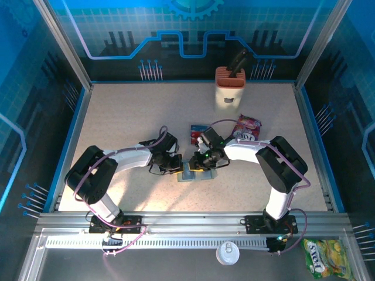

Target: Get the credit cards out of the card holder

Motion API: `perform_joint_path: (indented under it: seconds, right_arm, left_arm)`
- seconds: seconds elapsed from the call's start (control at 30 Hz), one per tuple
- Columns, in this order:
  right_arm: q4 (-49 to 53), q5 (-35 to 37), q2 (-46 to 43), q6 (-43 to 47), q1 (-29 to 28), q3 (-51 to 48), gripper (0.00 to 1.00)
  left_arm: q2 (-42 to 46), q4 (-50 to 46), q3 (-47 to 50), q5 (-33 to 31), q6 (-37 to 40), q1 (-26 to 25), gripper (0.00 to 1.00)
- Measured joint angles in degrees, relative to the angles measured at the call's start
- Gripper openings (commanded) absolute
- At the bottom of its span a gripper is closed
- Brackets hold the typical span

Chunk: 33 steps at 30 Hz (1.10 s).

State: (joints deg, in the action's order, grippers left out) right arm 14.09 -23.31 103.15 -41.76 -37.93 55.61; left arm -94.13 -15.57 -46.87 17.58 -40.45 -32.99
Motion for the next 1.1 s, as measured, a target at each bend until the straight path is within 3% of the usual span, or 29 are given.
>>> perform_joint_path:
  seconds: [0.47, 1.1]
  right_arm:
    - [0.55, 0.11, 0.00, 0.15, 0.00, 0.33, 0.23]
    - [-7.76, -5.90, -1.57, -5.03, 1.99, -4.22, 0.17]
  left_arm:
    - [-0.35, -0.02, -0.20, 0.09, 0.11, 0.22, 0.00]
    - [-1.05, -0.02, -0.66, 0.22, 0.15, 0.28, 0.00]
